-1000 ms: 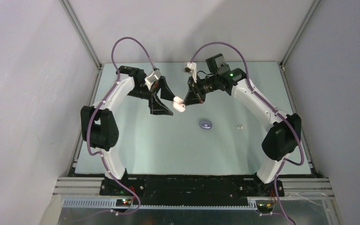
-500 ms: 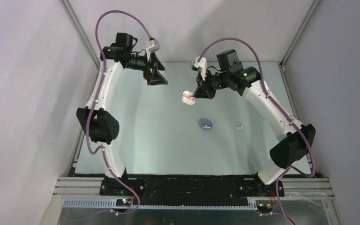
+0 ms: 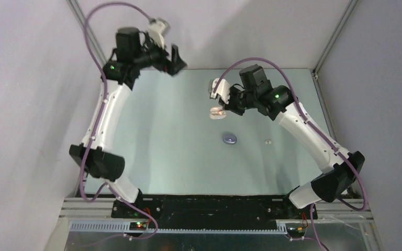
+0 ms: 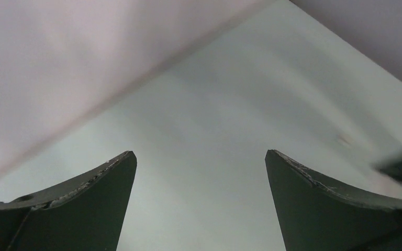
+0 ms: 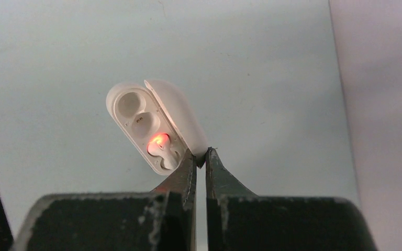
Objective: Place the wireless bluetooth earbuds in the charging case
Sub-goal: Adjust the charging case.
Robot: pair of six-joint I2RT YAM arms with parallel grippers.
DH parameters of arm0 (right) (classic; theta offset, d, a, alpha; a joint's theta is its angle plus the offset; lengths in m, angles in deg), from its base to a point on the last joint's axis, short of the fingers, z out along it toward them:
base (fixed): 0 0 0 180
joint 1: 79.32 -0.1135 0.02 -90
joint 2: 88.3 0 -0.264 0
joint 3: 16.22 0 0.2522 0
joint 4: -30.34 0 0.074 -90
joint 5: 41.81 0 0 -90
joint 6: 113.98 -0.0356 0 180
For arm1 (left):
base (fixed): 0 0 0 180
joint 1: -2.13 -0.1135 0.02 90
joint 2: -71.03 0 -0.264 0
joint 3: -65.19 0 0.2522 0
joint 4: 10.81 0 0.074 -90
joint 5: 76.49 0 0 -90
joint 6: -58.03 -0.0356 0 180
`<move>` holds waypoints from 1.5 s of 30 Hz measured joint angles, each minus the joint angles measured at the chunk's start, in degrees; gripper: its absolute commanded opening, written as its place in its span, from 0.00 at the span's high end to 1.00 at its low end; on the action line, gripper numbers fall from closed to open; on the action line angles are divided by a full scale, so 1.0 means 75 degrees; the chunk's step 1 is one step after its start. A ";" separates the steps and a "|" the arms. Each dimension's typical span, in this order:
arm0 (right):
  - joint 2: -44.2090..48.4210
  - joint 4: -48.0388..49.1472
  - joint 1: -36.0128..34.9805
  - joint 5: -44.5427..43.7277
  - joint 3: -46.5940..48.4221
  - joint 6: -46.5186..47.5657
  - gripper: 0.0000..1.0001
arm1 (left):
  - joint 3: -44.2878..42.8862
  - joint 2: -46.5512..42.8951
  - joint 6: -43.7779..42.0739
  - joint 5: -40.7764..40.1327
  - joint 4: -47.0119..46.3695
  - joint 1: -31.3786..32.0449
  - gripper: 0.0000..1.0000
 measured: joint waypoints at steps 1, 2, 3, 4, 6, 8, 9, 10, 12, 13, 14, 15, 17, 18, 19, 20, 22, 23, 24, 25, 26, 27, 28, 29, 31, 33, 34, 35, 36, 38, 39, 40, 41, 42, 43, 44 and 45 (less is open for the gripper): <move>0.0050 0.0020 -0.0067 -0.0079 -0.0076 0.0125 1.00 | 0.0603 -0.0358 0.0099 0.0280 0.0058 0.0201 0.00; 0.0099 0.0061 -0.0149 -0.0201 -0.0160 0.0283 1.00 | 0.1215 -0.0664 0.0262 0.0542 0.0038 0.0402 0.00; 0.0122 0.0114 -0.0210 -0.0277 -0.0224 0.0428 1.00 | 0.1845 -0.0965 0.0475 0.0877 0.0020 0.0615 0.00; 0.0125 0.0169 -0.0277 -0.0361 -0.0271 0.0568 1.00 | 0.2226 -0.1099 0.0662 0.1157 0.0044 0.0796 0.00; 0.0125 0.0350 -0.0356 -0.0460 -0.0379 0.0822 1.00 | 0.2530 -0.1093 0.1003 0.1644 0.0038 0.0991 0.00; 0.0125 0.0554 -0.0385 -0.0554 -0.0519 0.1090 1.00 | 0.2582 -0.0959 0.1276 0.2116 0.0035 0.1017 0.01; 0.0125 0.0664 -0.0396 -0.0589 -0.0592 0.1230 1.00 | 0.2579 -0.0889 0.1378 0.2340 0.0035 0.1008 0.02; 0.0125 0.0772 -0.0414 -0.0621 -0.0662 0.1367 1.00 | 0.2573 -0.0831 0.1469 0.2567 0.0067 0.1000 0.06; 0.0125 0.0947 -0.0437 -0.0679 -0.0755 0.1609 1.00 | 0.2570 -0.0729 0.1603 0.2926 0.0201 0.0994 0.10; 0.0125 0.1023 -0.0446 -0.0714 -0.0775 0.1722 1.00 | 0.2570 -0.0685 0.1612 0.3072 0.0297 0.0994 0.10; 0.0125 0.1113 -0.0449 -0.0726 -0.0796 0.1818 1.00 | 0.2570 -0.0644 0.1626 0.3174 0.0391 0.0994 0.13; 0.0125 0.1221 -0.0469 -0.0731 -0.0813 0.1915 1.00 | 0.2570 -0.0606 0.1635 0.3279 0.0504 0.0994 0.14; 0.0125 0.1413 -0.0513 -0.0731 -0.0842 0.2075 1.00 | 0.2573 -0.0545 0.1711 0.3439 0.0705 0.0997 0.20; 0.0125 0.1478 -0.0533 -0.0729 -0.0854 0.2151 1.00 | 0.2576 -0.0525 0.1766 0.3500 0.0758 0.0994 0.21; 0.0125 0.1559 -0.0565 -0.0720 -0.0868 0.2215 1.00 | 0.2591 -0.0510 0.1818 0.3555 0.0784 0.0994 0.24; 0.0125 0.1623 -0.0600 -0.0717 -0.0874 0.2273 1.00 | 0.2617 -0.0501 0.1883 0.3631 0.0799 0.0994 0.25; 0.0122 0.1757 -0.0702 -0.0714 -0.0874 0.2401 1.00 | 0.2722 -0.0493 0.2022 0.3759 0.0801 0.0994 0.29; 0.0122 0.1827 -0.0764 -0.0714 -0.0874 0.2451 1.00 | 0.2792 -0.0493 0.2107 0.3844 0.0775 0.0991 0.32; 0.0114 0.1883 -0.0819 -0.0708 -0.0874 0.2489 1.00 | 0.2850 -0.0490 0.2183 0.3899 0.0772 0.0988 0.33; 0.0099 0.1929 -0.0871 -0.0711 -0.0874 0.2521 1.00 | 0.2923 -0.0484 0.2235 0.3958 0.0764 0.0988 0.35; 0.0076 0.1982 -0.0912 -0.0711 -0.0874 0.2541 1.00 | 0.2967 -0.0475 0.2294 0.4016 0.0764 0.0988 0.38; 0.0041 0.2037 -0.0959 -0.0708 -0.0874 0.2547 1.00 | 0.3019 -0.0463 0.2358 0.4074 0.0746 0.0985 0.39; 0.0012 0.2075 -0.0997 -0.0711 -0.0874 0.2550 1.00 | 0.3077 -0.0460 0.2416 0.4103 0.0720 0.0985 0.43; -0.0015 0.2104 -0.1026 -0.0711 -0.0874 0.2550 1.00 | 0.3156 -0.0460 0.2471 0.4135 0.0673 0.0982 0.45; -0.0047 0.2157 -0.1058 -0.0711 -0.0874 0.2550 1.00 | 0.3293 -0.0460 0.2608 0.4205 0.0603 0.0976 0.48; -0.0055 0.2192 -0.1084 -0.0717 -0.0874 0.2550 1.00 | 0.3416 -0.0460 0.2704 0.4269 0.0551 0.0973 0.51; -0.0061 0.2186 -0.1102 -0.0720 -0.0874 0.2550 1.00 | 0.3450 -0.0460 0.2766 0.4307 0.0527 0.0973 0.53; -0.0070 0.2183 -0.1107 -0.0729 -0.0874 0.2550 1.00 | 0.3480 -0.0460 0.2809 0.4331 0.0487 0.0973 0.55; -0.0079 0.2183 -0.1113 -0.0749 -0.0874 0.2550 1.00 | 0.3500 -0.0460 0.2844 0.4357 0.0458 0.0973 0.57; -0.0087 0.2183 -0.1122 -0.0775 -0.0874 0.2550 1.00 | 0.3547 -0.0460 0.2926 0.4438 0.0385 0.0973 0.62; -0.0090 0.2180 -0.1134 -0.0790 -0.0874 0.2550 1.00 | 0.3558 -0.0460 0.2946 0.4468 0.0361 0.0973 0.63; -0.0093 0.2180 -0.1137 -0.0810 -0.0874 0.2550 1.00 | 0.3593 -0.0463 0.2990 0.4511 0.0303 0.0973 0.65; -0.0093 0.2171 -0.1145 -0.0831 -0.0877 0.2550 1.00 | 0.3625 -0.0466 0.3005 0.4561 0.0256 0.0973 0.65; -0.0093 0.2162 -0.1151 -0.0848 -0.0880 0.2550 1.00 | 0.3646 -0.0466 0.3019 0.4605 0.0227 0.0973 0.65; -0.0093 0.2162 -0.1166 -0.0874 -0.0898 0.2550 1.00 | 0.3675 -0.0466 0.3031 0.4642 0.0195 0.0973 0.64; -0.0093 0.2168 -0.1183 -0.0901 -0.0912 0.2550 1.00 | 0.3684 -0.0466 0.3054 0.4654 0.0195 0.0973 0.63; -0.0093 0.2197 -0.1204 -0.0953 -0.0935 0.2550 1.00 | 0.3704 -0.0466 0.3060 0.4654 0.0192 0.0973 0.63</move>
